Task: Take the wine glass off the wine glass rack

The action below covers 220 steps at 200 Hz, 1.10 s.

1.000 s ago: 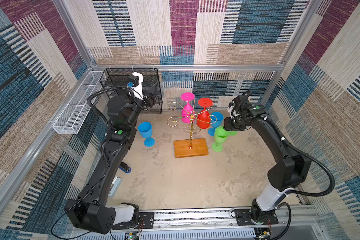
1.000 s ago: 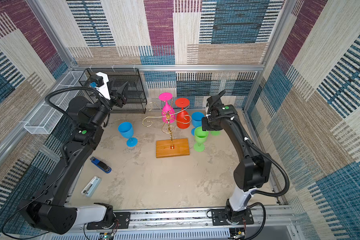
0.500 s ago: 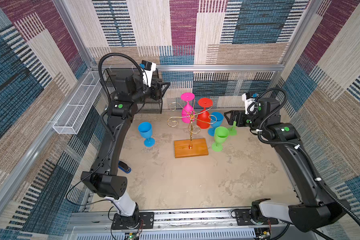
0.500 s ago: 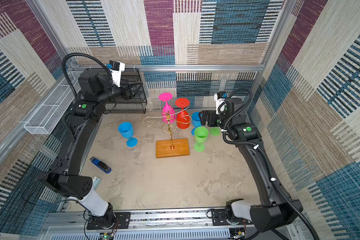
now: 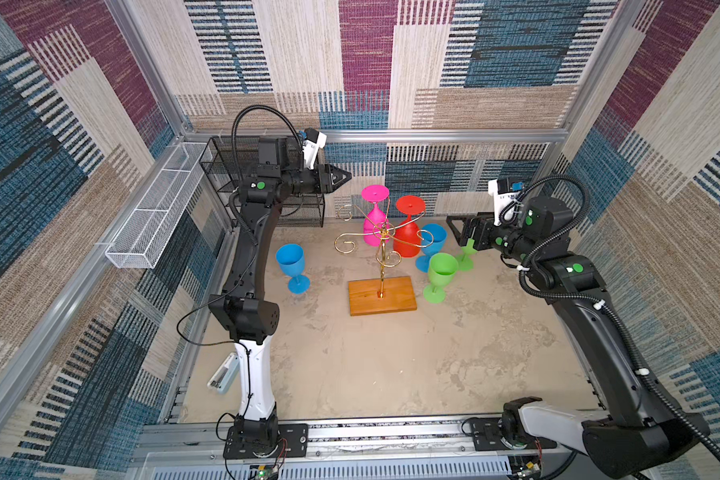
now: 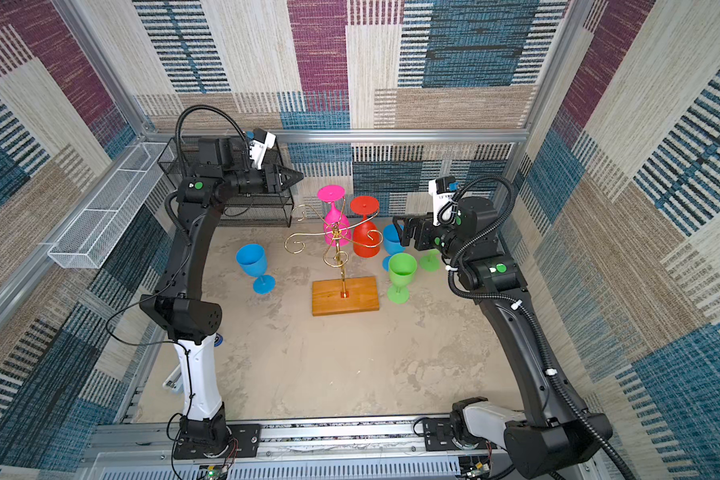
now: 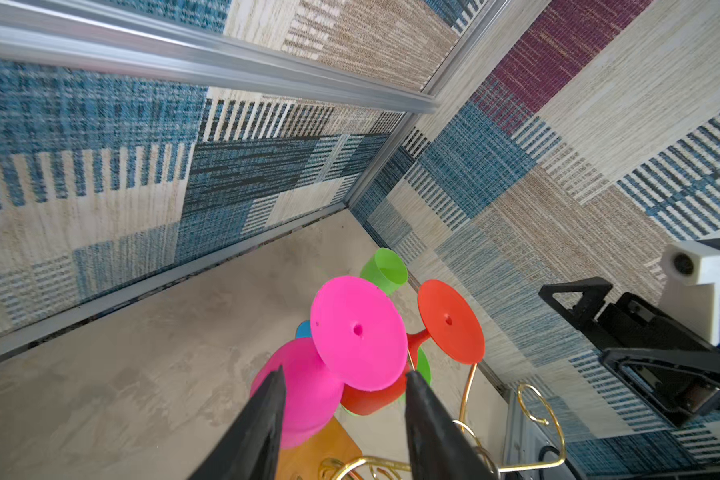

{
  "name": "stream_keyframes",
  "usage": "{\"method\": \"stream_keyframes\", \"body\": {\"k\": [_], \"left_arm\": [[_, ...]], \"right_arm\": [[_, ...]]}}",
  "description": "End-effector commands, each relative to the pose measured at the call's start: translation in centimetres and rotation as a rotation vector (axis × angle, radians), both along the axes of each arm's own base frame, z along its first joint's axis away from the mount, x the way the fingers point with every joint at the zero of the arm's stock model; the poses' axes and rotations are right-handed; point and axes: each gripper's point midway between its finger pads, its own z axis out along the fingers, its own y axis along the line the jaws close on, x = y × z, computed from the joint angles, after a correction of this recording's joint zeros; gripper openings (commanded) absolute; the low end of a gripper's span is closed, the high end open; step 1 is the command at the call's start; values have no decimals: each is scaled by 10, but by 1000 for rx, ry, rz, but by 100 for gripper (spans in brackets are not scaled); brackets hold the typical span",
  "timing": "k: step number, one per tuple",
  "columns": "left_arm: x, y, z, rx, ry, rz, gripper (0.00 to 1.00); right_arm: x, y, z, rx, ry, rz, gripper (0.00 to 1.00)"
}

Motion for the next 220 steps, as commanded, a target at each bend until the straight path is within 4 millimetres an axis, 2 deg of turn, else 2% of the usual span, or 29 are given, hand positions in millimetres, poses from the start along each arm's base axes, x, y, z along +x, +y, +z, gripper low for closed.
{"method": "stream_keyframes", "body": {"k": [1,24,59,98,133,146,152,156,186,220], "left_arm": [[-1,-6,-3,-51,63,-35,49],[7,-9,-7,-84,72,-44,49],[13,-12,-8,-115,83,-54,49],[12,-5,0,-115,34,-17,49],[6,7,20,-101,-61,33,52],[4,12,28,-100,-100,52,53],[2,14,31,-100,-116,61,53],[1,16,33,-100,-125,67,53],[-9,30,50,-90,-231,134,55],[-33,45,77,-94,-416,213,58]], "right_arm": [[2,4,8,-2,-51,22,99],[1,6,10,8,-69,39,99],[12,18,15,48,-73,88,100],[46,27,5,125,2,151,89],[74,29,-3,147,25,175,87],[81,34,-11,151,50,202,87],[83,38,-17,156,64,222,87],[84,39,-7,159,43,230,86],[93,45,-11,172,53,262,84],[104,53,-18,175,82,293,80]]}}
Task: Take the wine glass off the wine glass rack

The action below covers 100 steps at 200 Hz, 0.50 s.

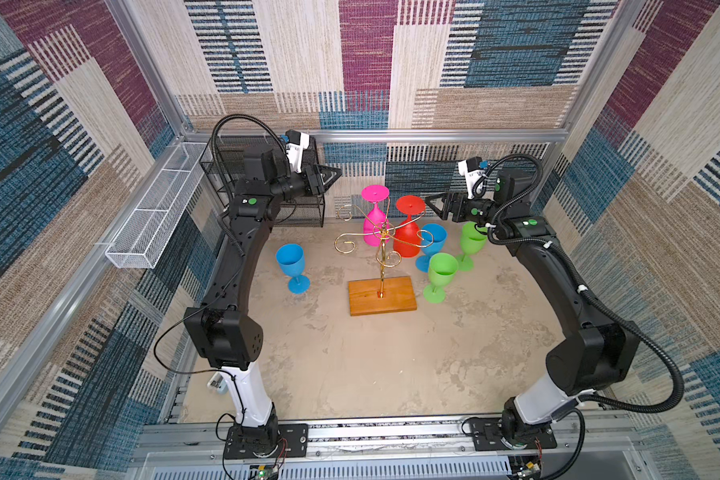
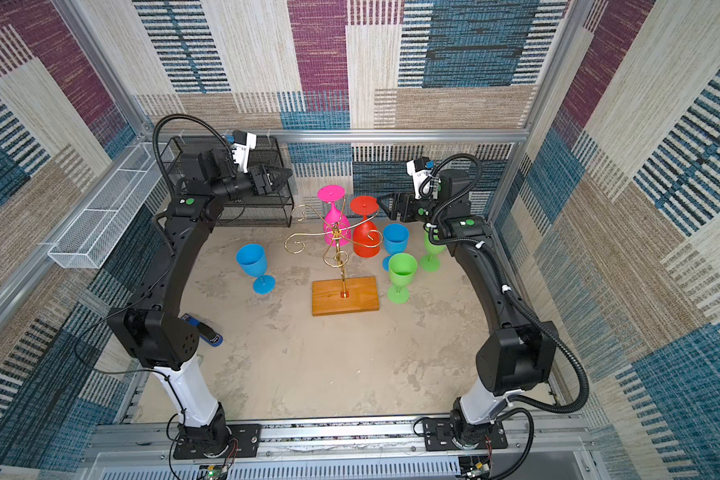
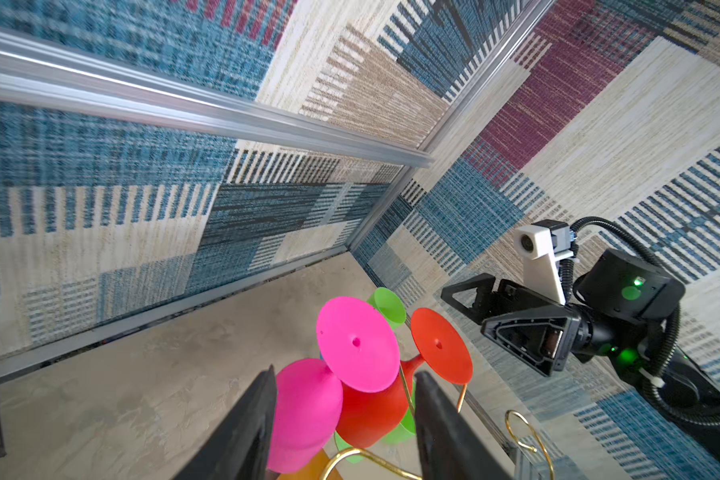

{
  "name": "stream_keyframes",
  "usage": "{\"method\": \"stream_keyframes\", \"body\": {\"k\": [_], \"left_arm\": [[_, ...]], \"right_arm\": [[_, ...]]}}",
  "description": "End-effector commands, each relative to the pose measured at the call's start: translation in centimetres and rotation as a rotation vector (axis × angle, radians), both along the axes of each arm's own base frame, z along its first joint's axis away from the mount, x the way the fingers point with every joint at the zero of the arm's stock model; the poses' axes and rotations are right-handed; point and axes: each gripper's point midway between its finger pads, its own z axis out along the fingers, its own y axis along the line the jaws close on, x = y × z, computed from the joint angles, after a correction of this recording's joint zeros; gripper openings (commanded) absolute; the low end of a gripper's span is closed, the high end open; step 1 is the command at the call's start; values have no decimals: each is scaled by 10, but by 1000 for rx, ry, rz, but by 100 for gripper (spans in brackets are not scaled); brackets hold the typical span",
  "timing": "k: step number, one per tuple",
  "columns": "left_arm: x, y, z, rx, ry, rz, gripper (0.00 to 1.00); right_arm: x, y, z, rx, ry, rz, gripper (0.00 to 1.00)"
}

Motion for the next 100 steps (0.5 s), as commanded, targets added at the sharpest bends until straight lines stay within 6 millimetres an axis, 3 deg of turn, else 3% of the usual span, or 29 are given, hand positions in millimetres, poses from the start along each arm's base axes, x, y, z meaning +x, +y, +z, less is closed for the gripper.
{"method": "stream_keyframes", "body": {"k": [1,68,100], "left_arm": [[-9,12,43,2,-240,86,58],[-66,33,63,42,-455,201,63],[-83,47,69,63,-498,283,64]], "right_arm": [[4,9,5,21,-10,43,80],[14,30,-7,1,24,92,72],[19,30,-13,0,46,86,67]]}}
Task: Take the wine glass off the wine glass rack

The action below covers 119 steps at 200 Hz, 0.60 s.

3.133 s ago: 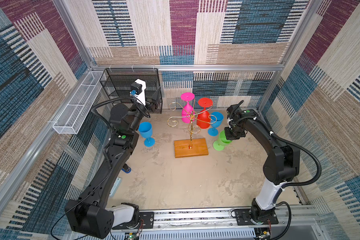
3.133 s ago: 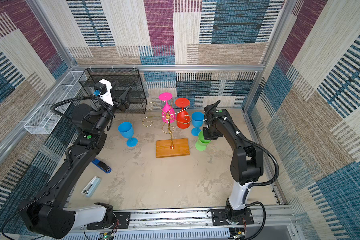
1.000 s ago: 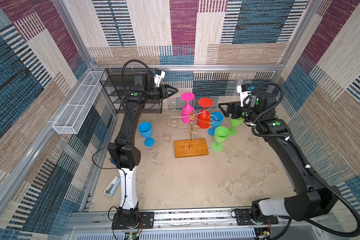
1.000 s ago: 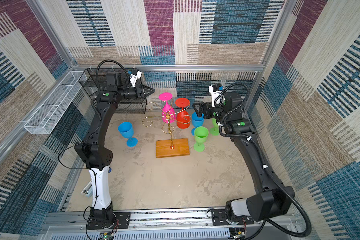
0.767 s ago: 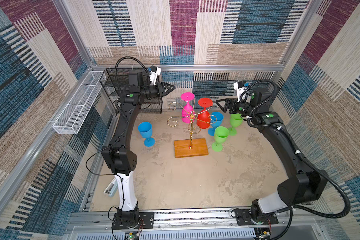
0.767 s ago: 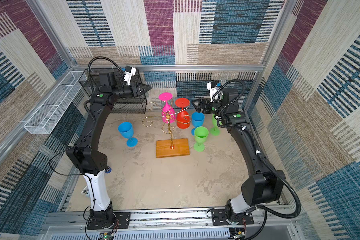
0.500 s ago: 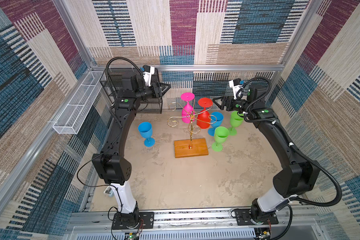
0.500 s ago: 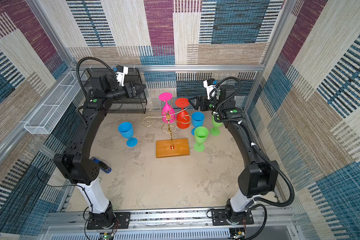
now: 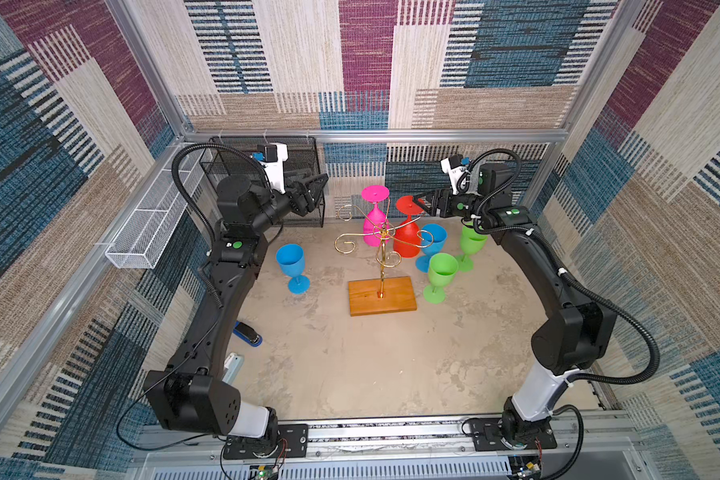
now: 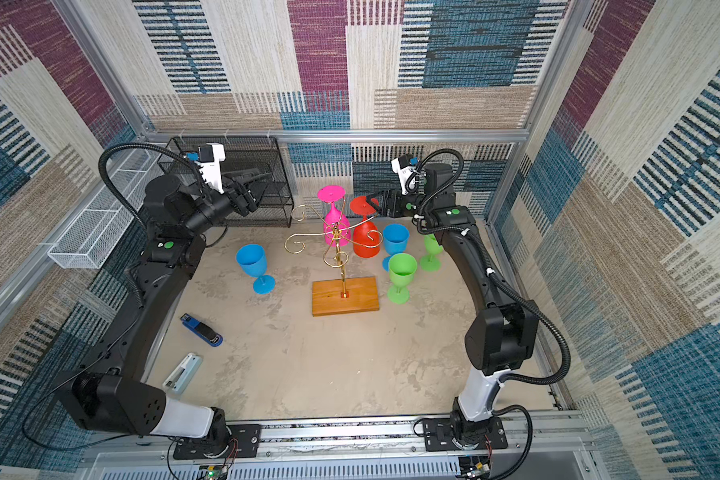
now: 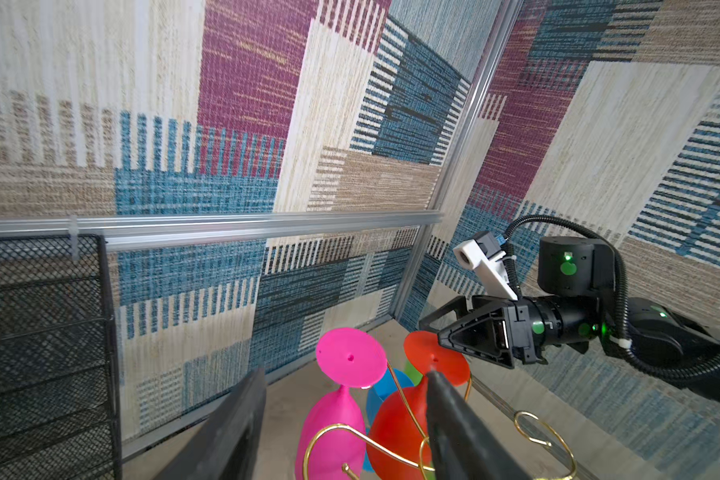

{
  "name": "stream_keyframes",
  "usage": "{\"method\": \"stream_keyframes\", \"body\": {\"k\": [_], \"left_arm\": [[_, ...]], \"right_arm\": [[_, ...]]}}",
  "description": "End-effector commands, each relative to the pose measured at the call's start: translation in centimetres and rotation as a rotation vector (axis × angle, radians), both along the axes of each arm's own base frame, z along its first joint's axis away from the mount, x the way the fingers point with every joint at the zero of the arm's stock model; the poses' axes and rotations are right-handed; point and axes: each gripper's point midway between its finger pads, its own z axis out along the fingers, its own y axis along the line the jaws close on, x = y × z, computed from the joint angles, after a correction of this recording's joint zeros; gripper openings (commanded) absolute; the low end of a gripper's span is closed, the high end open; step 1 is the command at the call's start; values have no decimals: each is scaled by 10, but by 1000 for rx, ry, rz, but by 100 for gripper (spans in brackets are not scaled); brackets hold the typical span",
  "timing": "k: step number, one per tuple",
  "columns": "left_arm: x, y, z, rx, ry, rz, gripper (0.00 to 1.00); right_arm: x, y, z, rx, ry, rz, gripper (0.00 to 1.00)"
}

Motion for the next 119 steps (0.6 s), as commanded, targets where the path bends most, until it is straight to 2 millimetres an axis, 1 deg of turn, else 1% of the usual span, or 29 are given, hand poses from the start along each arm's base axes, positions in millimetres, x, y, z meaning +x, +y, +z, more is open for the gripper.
{"method": "stream_keyframes", "body": {"k": [1,19,41,79,119], "left_arm": [[-11,12,24,20,-130,81,64],[-20,15,32,24,-153,94,64],[-27,18,34,17,-161,109,65],[-32,21,36,6,-167,122,65],[-37,22,41,7,-185,127,65]], "right_arm": [[0,3,0,3,5,9,67],[1,2,-1,4,11,8,63],[1,1,-2,1,16,0,58],[2,0,-3,2,23,-16,48],[2,-1,4,16,17,-26,40]]}}
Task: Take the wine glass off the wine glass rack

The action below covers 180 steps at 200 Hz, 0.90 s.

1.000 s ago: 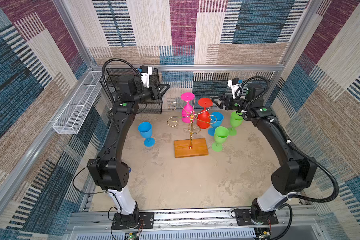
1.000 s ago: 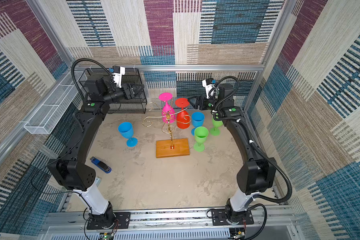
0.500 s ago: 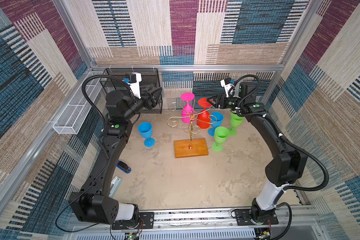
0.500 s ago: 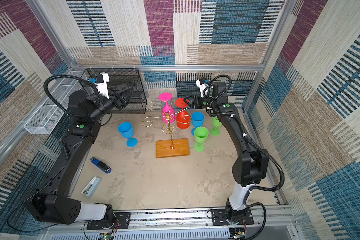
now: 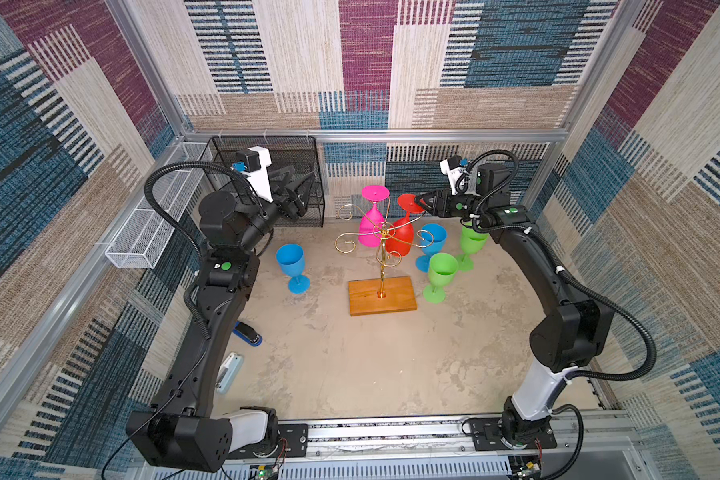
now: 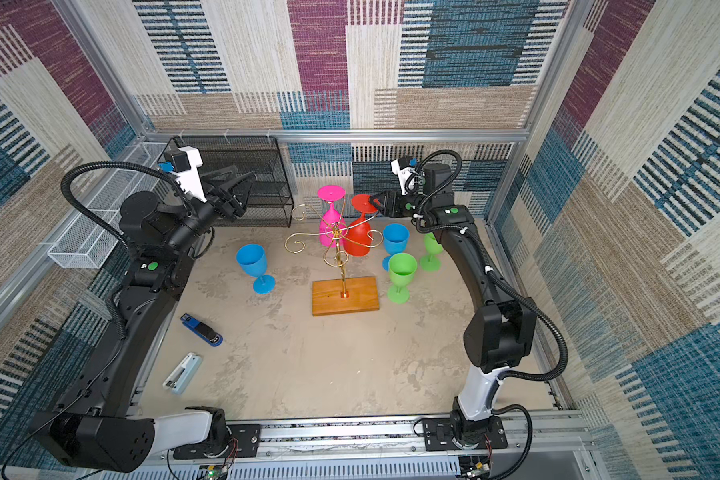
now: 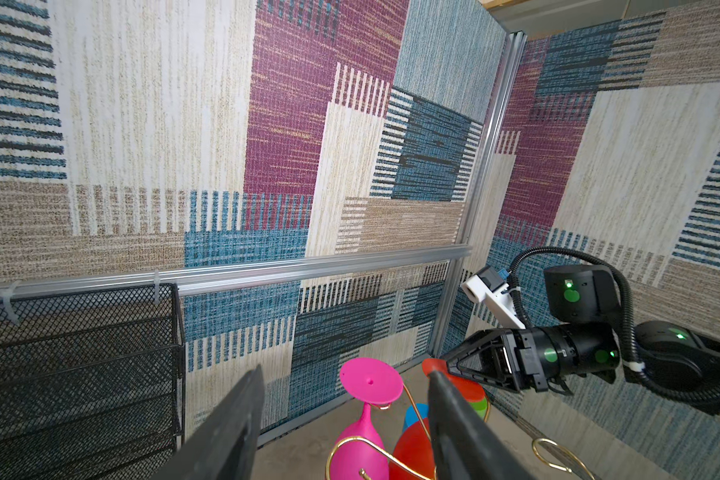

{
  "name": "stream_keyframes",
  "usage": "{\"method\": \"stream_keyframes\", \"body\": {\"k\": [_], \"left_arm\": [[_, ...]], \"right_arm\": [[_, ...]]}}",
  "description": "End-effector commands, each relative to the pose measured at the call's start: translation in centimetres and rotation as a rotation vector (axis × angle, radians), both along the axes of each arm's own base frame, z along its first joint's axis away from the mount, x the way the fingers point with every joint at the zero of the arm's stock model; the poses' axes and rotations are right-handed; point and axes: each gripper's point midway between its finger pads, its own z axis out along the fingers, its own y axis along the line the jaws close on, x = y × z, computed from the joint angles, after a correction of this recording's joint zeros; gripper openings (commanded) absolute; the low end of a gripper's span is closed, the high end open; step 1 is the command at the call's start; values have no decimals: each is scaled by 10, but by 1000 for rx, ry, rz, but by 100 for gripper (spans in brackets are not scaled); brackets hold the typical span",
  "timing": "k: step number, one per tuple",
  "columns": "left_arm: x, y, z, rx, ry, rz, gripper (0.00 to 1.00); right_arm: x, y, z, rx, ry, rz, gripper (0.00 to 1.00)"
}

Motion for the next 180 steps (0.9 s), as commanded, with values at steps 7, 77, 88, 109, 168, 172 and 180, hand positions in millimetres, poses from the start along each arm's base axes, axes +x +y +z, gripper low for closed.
{"method": "stream_keyframes", "body": {"k": [7,77,88,109,168,172,180], "left_arm": [[-7,3,14,15,-69,20,65],[-14,6,19,14,-91,32,65],[-16,6,21,13,-98,35,65],[-17,7,22,12,-105,41,66],[-19,9,24,9,-111,46,66],[-20,8,24,9,-111,45,66],[-20,8,24,8,-111,45,66]], "right_arm": [[1,-2,10,12,-12,-20,37],[-6,-1,19,42,-6,-7,24],[-7,-1,21,50,-4,-6,23],[-10,0,22,66,6,7,19],[-14,-5,24,87,17,-1,15],[-14,-6,24,86,16,-1,16],[-15,-7,25,86,16,-6,20]]}}
